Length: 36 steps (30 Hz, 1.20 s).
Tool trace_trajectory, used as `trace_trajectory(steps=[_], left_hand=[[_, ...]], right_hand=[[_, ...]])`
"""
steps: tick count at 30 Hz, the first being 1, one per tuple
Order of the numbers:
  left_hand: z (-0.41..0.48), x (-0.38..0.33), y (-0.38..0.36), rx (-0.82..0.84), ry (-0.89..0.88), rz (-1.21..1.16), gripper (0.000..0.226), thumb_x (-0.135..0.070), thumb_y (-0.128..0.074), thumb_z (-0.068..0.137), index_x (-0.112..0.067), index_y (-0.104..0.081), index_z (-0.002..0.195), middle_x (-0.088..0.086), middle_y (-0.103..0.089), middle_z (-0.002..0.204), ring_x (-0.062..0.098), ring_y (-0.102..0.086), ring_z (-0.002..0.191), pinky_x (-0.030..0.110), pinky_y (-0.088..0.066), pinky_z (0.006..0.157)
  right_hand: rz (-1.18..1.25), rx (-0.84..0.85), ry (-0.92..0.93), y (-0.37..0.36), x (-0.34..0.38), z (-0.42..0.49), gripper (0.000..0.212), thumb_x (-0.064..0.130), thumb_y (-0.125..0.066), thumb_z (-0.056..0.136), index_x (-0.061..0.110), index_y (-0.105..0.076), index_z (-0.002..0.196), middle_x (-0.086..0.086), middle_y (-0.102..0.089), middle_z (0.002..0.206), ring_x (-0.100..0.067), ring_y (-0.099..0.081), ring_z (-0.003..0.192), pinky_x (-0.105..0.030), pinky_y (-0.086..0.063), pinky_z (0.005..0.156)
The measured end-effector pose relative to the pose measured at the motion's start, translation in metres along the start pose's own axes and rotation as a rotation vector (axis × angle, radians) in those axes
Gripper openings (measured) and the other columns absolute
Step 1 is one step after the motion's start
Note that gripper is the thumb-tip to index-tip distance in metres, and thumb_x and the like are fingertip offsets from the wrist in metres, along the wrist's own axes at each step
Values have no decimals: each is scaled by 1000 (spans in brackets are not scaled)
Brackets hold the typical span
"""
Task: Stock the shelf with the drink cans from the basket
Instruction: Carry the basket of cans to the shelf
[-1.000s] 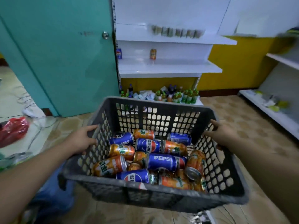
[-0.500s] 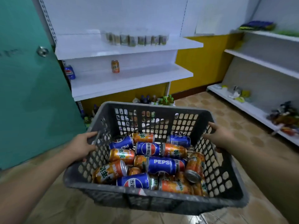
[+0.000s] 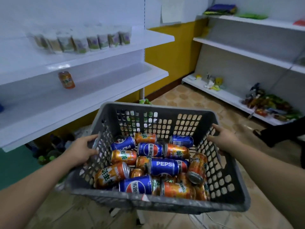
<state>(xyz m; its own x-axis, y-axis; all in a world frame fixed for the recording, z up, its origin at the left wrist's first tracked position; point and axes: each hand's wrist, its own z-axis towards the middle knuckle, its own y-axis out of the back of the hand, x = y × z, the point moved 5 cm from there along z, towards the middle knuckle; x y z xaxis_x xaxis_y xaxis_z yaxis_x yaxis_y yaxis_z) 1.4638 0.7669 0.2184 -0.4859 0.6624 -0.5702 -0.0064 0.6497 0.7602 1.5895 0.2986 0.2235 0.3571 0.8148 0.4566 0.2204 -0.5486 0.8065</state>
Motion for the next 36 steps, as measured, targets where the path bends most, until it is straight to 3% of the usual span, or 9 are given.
trace_trajectory(steps=[5, 8, 10, 13, 17, 21, 28, 33, 36], left_hand=[[84, -35, -4, 83, -52, -43, 65, -9, -69, 83, -25, -43, 140, 8, -65, 94, 23, -66, 52, 33, -54, 44], [135, -63, -4, 112, -101, 7, 66, -6, -68, 84, -24, -42, 142, 9, -64, 92, 24, -62, 45, 32, -51, 40], [165, -82, -8, 137, -135, 47, 65, -8, -70, 83, -25, -44, 141, 12, -67, 95, 28, -63, 49, 35, -52, 45], [208, -121, -19, 154, -169, 115, 65, -13, -71, 83, -25, -44, 141, 12, -62, 109, 23, -61, 49, 29, -46, 41], [251, -173, -47, 140, -171, 183, 66, -13, -72, 83, -26, -44, 141, 12, -52, 133, 20, -61, 58, 28, -47, 43], [278, -217, -77, 122, -134, 164, 66, -9, -71, 82, -25, -45, 140, 10, -58, 120, 14, -56, 57, 21, -39, 43], [328, -295, -100, 73, -231, 150, 63, -8, -72, 81, -20, -48, 138, 9, -62, 120, 14, -52, 60, 24, -41, 50], [362, -328, -117, 97, -255, 166, 61, -8, -70, 83, -23, -48, 138, 11, -61, 99, 22, -55, 47, 22, -40, 35], [390, -346, -132, 120, -320, 191, 62, -10, -72, 81, -24, -50, 137, 12, -62, 106, 25, -60, 56, 28, -44, 47]], right_hand=[[14, -79, -81, 12, 18, 49, 71, 36, -65, 89, 39, -26, 148, -12, -56, 121, -22, -67, 77, -41, -61, 66], [26, -139, -148, 18, 19, 73, 71, 35, -66, 88, 39, -28, 148, -12, -53, 131, -17, -62, 73, -35, -58, 56], [15, -167, -176, 22, 16, 92, 70, 35, -66, 89, 38, -28, 149, -12, -51, 137, -13, -57, 66, -27, -50, 48], [15, -182, -231, 28, 5, 132, 70, 35, -66, 89, 36, -29, 149, -13, -52, 137, -15, -59, 64, -29, -52, 47], [50, -180, -224, 39, -9, 202, 71, 35, -67, 88, 37, -29, 149, -13, -52, 136, -19, -63, 72, -36, -59, 58], [49, -149, -193, 61, -22, 264, 73, 41, -68, 86, 39, -29, 148, -11, -53, 136, -26, -63, 94, -44, -59, 74], [168, -171, -200, 118, -38, 318, 71, 40, -66, 88, 40, -28, 148, -11, -50, 139, -27, -63, 95, -42, -59, 69], [184, -223, -195, 138, -50, 329, 70, 43, -64, 88, 41, -27, 148, -10, -49, 141, -28, -62, 101, -44, -58, 73], [249, -205, -220, 137, -58, 336, 67, 40, -62, 91, 40, -27, 148, -13, -50, 139, -28, -63, 97, -44, -58, 72]])
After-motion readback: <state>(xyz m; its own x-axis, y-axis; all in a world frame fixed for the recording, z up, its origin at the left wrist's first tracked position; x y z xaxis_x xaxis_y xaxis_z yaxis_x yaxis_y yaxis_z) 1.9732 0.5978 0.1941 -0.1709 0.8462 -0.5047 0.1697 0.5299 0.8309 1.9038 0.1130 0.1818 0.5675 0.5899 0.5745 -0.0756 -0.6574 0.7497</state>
